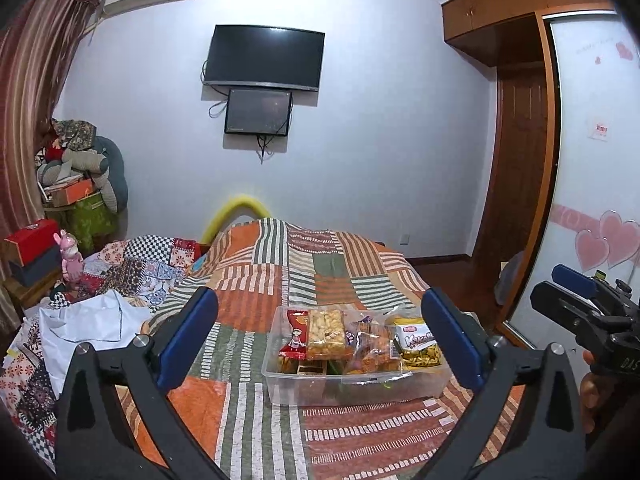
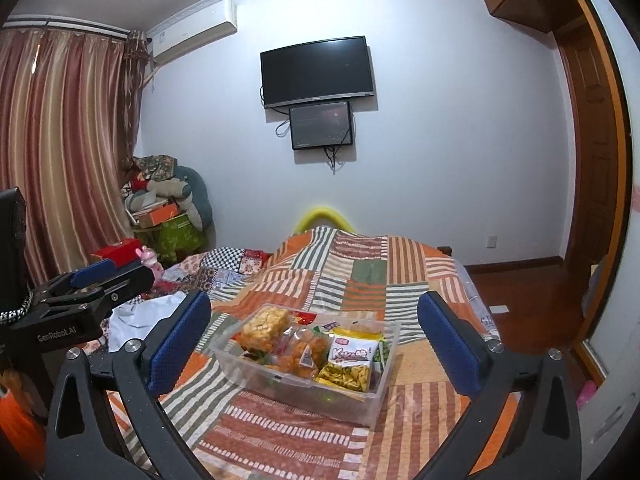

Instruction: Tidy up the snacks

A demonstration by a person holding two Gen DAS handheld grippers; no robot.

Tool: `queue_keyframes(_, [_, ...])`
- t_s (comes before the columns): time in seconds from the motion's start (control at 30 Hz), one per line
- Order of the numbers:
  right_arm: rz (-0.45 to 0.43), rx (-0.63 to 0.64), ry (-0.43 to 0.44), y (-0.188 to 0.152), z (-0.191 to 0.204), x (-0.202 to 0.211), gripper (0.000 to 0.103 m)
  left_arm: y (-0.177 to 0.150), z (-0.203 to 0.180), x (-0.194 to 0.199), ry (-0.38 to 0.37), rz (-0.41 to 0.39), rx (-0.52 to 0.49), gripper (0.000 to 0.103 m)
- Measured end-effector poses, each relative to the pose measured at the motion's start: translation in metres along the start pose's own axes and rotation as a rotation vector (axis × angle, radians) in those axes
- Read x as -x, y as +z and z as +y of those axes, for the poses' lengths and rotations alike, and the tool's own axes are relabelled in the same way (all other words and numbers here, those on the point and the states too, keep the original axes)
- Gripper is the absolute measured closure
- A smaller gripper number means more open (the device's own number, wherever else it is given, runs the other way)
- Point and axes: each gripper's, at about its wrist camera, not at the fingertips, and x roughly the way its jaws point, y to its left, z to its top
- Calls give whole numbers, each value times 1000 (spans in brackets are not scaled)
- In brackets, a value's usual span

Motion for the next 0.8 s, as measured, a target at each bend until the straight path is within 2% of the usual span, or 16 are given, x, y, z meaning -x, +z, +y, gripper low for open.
queue_keyframes(0.27, [-7, -12, -1, -4, -1, 4, 0, -2, -6, 5, 21, -25, -27, 0])
queue_keyframes(0.8, [4, -26, 6, -5, -3, 7, 0, -6, -13, 8, 12, -36, -49, 0])
